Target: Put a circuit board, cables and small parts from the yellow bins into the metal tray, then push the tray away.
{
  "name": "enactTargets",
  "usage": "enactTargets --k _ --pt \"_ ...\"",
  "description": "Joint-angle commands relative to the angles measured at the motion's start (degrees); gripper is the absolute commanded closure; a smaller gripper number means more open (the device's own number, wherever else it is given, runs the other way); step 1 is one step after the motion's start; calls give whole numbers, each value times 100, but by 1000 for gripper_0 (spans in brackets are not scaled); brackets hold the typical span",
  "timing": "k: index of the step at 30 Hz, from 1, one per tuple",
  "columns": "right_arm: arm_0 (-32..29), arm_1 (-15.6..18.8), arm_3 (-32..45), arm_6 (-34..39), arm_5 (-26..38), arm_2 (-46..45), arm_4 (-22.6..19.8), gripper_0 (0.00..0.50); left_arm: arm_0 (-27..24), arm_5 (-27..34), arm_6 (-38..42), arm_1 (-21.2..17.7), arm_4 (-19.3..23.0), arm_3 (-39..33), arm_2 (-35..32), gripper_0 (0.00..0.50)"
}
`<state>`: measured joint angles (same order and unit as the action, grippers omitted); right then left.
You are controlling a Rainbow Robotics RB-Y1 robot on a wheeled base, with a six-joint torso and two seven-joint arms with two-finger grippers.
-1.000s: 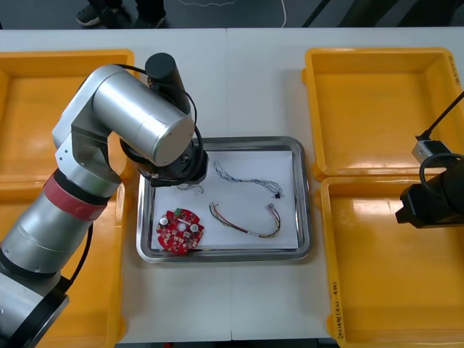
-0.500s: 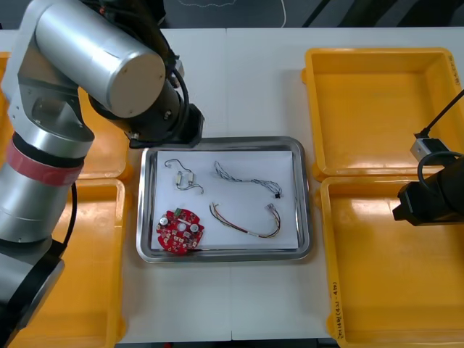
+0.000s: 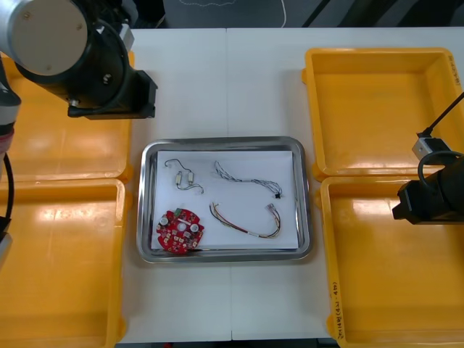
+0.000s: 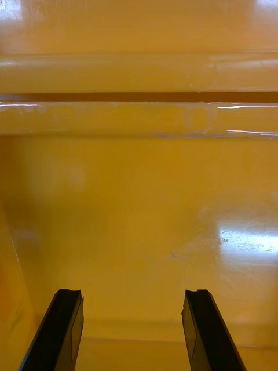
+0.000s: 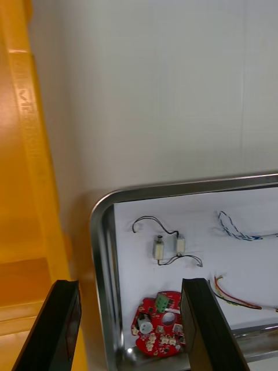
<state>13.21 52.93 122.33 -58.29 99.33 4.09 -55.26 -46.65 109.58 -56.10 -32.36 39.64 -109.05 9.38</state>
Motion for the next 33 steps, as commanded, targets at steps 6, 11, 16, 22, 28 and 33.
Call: enactTargets --k 6,11,16,22,28,33 --pt "-56 -37 46 98 -45 -189 -20 0 -239 42 -525 -1150 668 279 -630 0" --pt "-56 -28 46 98 -45 -189 -20 0 -134 42 -973 -1704 967 534 -700 0" --pt "-56 -28 46 89 -45 -189 -29 0 315 42 -1483 -1906 1055 648 -1192 0" --pt "-56 -28 46 89 -45 -189 -37 0 1106 42 -2019 -1906 984 490 -1755 0" --pt "-56 -37 46 54 -45 -189 -55 0 1686 42 -2265 -1906 905 235 -2054 0" --pt "-65 -28 160 -51 7 -180 -90 0 2160 42 -2265 -1897 853 -90 -2265 0"
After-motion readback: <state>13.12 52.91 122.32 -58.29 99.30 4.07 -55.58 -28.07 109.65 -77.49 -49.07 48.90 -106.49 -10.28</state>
